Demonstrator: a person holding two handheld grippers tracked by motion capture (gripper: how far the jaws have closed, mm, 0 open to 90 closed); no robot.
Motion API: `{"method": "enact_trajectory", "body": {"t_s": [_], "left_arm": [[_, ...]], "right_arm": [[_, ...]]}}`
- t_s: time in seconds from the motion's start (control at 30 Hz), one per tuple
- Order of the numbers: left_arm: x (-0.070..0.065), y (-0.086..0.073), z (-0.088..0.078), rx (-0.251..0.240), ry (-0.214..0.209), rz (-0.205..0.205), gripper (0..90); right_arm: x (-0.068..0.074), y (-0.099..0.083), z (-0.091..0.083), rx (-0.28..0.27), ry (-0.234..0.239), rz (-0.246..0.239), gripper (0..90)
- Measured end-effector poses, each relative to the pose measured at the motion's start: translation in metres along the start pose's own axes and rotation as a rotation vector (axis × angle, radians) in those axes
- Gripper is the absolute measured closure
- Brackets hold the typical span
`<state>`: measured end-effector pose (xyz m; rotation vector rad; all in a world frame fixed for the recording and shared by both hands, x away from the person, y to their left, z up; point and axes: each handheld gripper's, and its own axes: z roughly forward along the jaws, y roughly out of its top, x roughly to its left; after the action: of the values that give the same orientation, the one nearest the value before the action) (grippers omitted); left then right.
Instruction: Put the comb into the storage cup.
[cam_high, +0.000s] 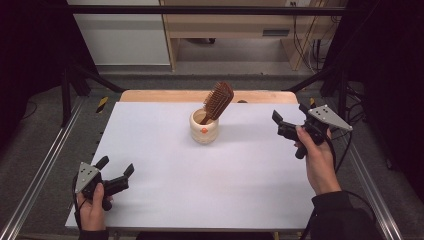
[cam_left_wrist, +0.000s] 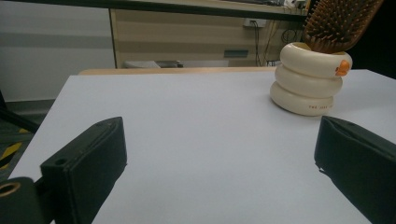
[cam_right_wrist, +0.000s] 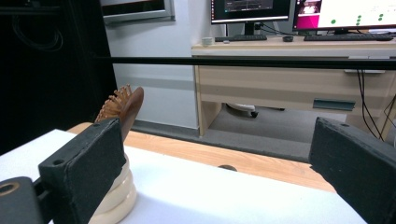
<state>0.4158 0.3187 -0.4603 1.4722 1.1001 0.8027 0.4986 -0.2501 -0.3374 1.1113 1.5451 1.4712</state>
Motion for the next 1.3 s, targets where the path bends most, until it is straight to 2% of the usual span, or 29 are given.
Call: {"method": "enact_trajectory", "body": {"t_s": [0.47,0.8,1.3], "left_arm": [[-0.001,0.000,0.001,0.007,-0.002,0.007,2.3],[0.000,0.000,0.000,0.005,0.001,0.001,2.3],[-0.006,0.000,-0.004,0.014,-0.020,0.018,2.2]], "right_arm": [[0.000,-0.007,-0.014,0.017,0.000,-0.026,5.2],[0.001,-0.010,-0.021,-0.008,0.005,-0.056,5.4],[-0.009,-0.024,-0.035,0.001,0.007,-0.031,4.2]]}}
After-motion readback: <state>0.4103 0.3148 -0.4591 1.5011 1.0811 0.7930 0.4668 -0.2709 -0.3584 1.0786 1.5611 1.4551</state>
